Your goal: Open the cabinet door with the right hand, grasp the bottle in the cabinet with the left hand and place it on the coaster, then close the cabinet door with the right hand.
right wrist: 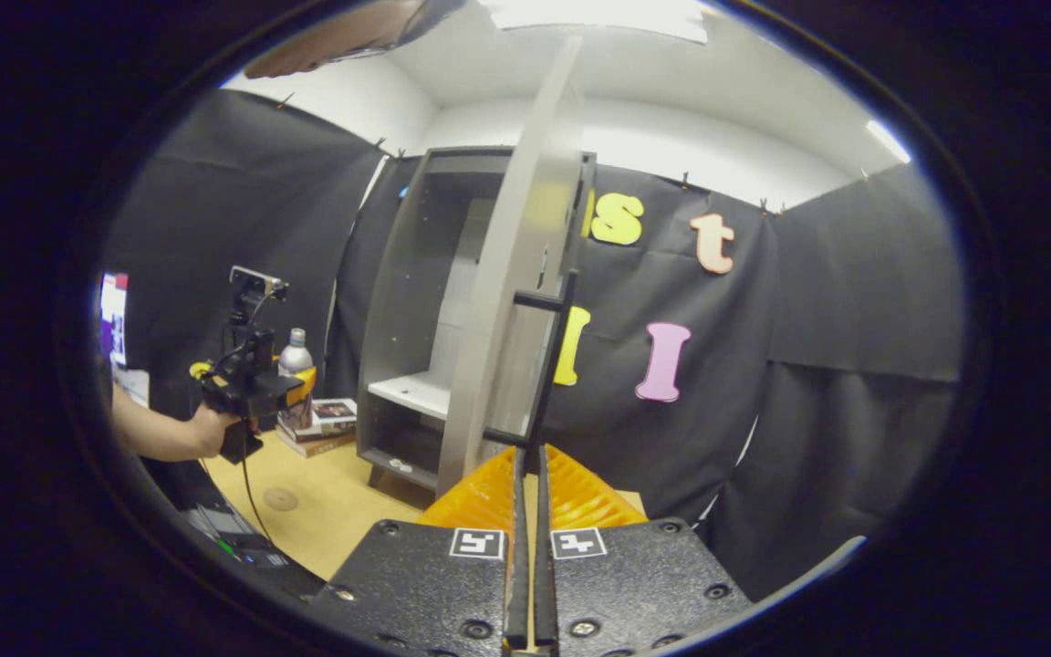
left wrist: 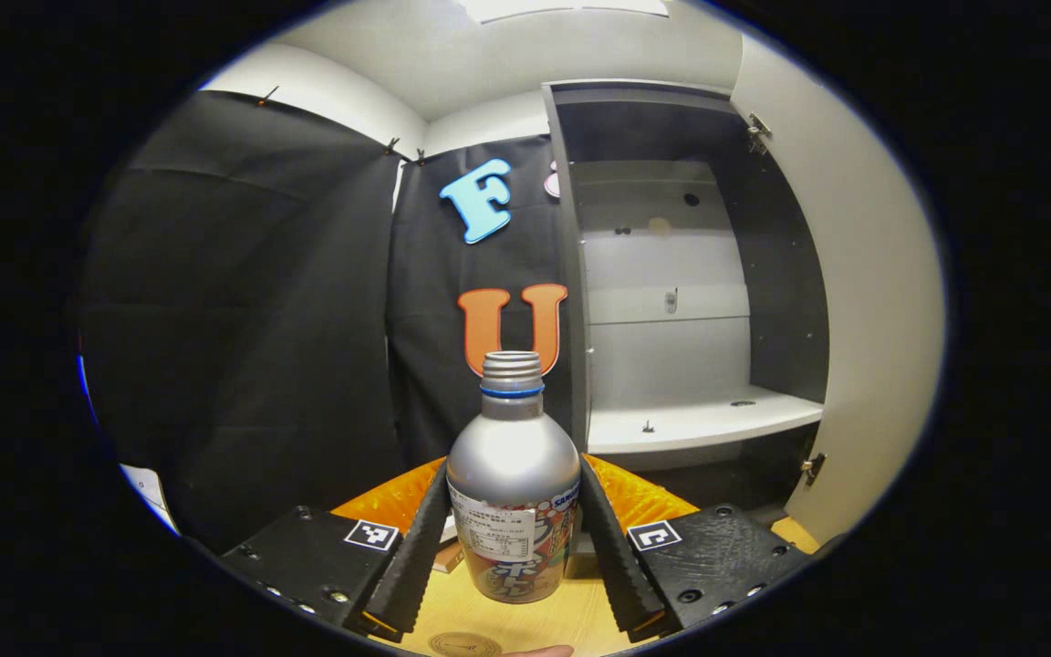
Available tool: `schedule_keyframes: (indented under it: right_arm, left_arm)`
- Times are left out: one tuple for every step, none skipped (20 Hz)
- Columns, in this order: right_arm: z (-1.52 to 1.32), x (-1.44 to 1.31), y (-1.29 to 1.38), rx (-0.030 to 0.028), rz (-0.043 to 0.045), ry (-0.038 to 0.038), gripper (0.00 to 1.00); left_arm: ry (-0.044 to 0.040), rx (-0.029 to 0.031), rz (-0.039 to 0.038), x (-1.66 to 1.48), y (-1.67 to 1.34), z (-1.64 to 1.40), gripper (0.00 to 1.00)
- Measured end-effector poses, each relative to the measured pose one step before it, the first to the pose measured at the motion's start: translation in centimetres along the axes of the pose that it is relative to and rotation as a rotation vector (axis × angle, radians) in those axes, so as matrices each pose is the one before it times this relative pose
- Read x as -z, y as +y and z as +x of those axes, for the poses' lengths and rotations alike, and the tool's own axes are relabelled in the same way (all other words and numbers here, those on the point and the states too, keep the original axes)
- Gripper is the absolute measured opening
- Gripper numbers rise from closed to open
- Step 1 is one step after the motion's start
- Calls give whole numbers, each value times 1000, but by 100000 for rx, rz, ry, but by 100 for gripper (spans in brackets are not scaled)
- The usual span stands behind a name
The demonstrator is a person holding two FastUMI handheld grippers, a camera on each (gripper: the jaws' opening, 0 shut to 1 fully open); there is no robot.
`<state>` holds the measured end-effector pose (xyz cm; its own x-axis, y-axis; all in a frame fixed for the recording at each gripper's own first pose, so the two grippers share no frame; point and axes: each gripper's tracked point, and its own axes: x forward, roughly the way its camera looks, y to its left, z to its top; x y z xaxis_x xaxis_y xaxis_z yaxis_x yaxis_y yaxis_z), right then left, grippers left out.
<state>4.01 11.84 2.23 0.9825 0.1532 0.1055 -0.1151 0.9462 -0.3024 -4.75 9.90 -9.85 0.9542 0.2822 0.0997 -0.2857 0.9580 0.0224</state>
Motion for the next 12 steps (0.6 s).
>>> schedule_keyframes:
  right_arm:
    - [-129,1199,-232,796,-744,3769,6]
    - [-213,1051,-151,687,2351,3127,6]
    - [52,875,71,591,3864,3020,6]
    - [126,795,115,758,2310,3203,7]
    - [370,674,-225,862,668,2656,8]
    - [202,804,-208,1154,386,2149,11]
    - [308,964,-143,965,997,2001,8]
    - [229,1062,-15,801,1142,2141,8]
    - [257,937,63,694,789,1944,11]
    - [139,873,79,772,307,1783,8]
    - [133,736,129,389,-68,1731,8]
    - [211,585,437,-197,-140,1447,8]
  left_arm:
    - [-58,-1960,-965,1301,742,-369,76]
    - [302,-1530,-494,1469,452,-485,76]
    - [538,-1605,83,1384,611,-426,76]
    - [802,-669,35,1394,318,-430,76]
    - [1471,-335,-42,1594,188,-321,76]
    - [1078,-93,-142,1453,300,-298,76]
    - [598,154,114,1545,176,-240,76]
    - [1025,192,44,1556,138,-129,76]
    - [1238,-443,-152,1780,177,-34,76]
    - [875,-260,-282,1594,288,-7,76]
    - [240,-985,440,1272,288,65,76]
    - [1054,-1215,508,1323,632,31,76]
